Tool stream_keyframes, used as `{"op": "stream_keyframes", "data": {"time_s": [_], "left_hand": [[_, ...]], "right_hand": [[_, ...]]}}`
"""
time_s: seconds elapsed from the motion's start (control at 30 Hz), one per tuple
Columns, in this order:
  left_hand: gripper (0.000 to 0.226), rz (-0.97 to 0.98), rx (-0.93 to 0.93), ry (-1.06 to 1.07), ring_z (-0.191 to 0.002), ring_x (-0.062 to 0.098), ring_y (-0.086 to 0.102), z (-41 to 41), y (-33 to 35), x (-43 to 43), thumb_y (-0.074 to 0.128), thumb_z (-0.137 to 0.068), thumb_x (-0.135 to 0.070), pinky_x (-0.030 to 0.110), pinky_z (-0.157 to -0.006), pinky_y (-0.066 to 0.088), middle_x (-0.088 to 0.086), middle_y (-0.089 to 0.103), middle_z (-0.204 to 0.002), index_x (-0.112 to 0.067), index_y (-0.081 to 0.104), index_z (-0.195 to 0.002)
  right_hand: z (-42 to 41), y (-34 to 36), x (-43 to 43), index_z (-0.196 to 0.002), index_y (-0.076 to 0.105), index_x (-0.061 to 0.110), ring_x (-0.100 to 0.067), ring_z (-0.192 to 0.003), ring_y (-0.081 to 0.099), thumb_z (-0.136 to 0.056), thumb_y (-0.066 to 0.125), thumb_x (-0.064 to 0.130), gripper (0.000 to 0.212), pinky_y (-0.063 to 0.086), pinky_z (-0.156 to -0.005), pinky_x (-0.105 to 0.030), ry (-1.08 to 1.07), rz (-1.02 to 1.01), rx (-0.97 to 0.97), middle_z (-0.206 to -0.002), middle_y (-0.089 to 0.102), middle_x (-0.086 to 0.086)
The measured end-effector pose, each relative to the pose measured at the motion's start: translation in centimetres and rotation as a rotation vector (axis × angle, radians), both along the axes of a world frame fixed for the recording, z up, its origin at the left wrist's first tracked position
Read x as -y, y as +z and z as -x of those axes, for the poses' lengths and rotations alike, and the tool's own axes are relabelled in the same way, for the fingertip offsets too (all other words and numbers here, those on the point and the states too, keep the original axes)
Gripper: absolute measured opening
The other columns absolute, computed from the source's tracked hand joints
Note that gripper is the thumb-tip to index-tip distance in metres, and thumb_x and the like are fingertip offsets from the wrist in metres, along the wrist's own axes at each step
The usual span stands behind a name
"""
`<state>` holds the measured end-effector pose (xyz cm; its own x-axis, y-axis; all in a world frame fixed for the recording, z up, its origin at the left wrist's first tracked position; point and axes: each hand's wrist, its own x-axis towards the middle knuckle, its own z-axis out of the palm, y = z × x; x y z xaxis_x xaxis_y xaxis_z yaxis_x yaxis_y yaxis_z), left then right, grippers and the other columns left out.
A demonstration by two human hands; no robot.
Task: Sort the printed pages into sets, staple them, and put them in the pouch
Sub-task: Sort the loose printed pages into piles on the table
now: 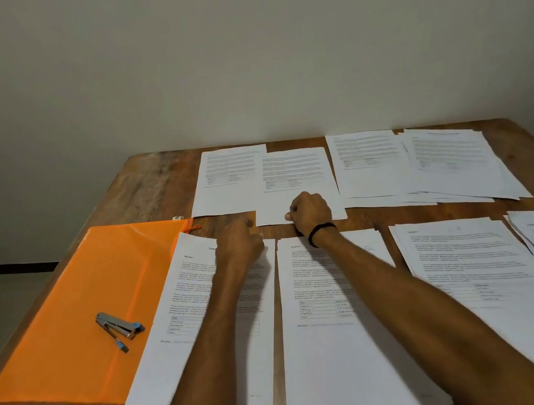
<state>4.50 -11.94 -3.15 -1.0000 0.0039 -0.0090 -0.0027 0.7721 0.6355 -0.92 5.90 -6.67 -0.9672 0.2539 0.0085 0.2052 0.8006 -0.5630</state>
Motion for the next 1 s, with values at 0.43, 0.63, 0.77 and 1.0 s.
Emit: {"op": "stream_keyframes", "data": {"time_s": [0.43, 0.63, 0.77, 1.0], "left_hand": [[0.020, -0.058, -0.116, 0.067, -0.097, 0.024, 0.064, -0.6, 0.6, 0.9, 0.070, -0.089, -0.015, 0.031, -0.075, 0.046, 0.007, 0.068, -0.109, -0.013, 0.066, -0.109], [0.026, -0.078, -0.108, 0.064, -0.104, 0.027, 0.065, -0.5, 0.4, 1.2, 0.073, -0.088, -0.017, 0.039, -0.086, 0.051, 0.006, 0.069, -0.114, -0.013, 0.067, -0.113], [0.023, -0.102, -0.099, 0.090, -0.105, 0.028, 0.065, -0.5, 0.0, 1.7, 0.072, -0.090, -0.021, 0.042, -0.091, 0.051, 0.008, 0.069, -0.116, -0.013, 0.067, -0.111], [0.027, -0.138, -0.070, 0.109, -0.104, 0.029, 0.066, -0.5, -0.3, 1.5, 0.072, -0.089, -0.021, 0.040, -0.088, 0.052, 0.007, 0.069, -0.117, -0.014, 0.067, -0.115]], "right_hand": [[-0.6, -0.2, 3.5, -0.079, 0.056, 0.016, -0.029, -0.081, 0.063, -0.093, 0.063, 0.048, 0.036, 0.048, -0.071, -0.038, 0.135, -0.191, -0.070, -0.084, 0.067, -0.009], [-0.9, -1.1, 3.4, -0.086, 0.053, 0.013, -0.029, -0.079, 0.067, -0.098, 0.048, 0.006, 0.015, 0.039, -0.066, -0.034, 0.351, -0.612, -0.119, -0.087, 0.070, -0.009], [-0.2, -1.0, 2.3, -0.084, 0.050, 0.009, -0.034, -0.076, 0.067, -0.103, 0.043, 0.013, 0.020, 0.039, -0.063, -0.035, 0.361, -0.565, -0.188, -0.083, 0.069, -0.015], [0.2, -0.5, 2.6, -0.077, 0.054, 0.012, -0.032, -0.073, 0.059, -0.104, 0.045, 0.033, 0.035, 0.031, -0.063, -0.035, 0.505, -0.603, -0.190, -0.080, 0.068, -0.013]]}}
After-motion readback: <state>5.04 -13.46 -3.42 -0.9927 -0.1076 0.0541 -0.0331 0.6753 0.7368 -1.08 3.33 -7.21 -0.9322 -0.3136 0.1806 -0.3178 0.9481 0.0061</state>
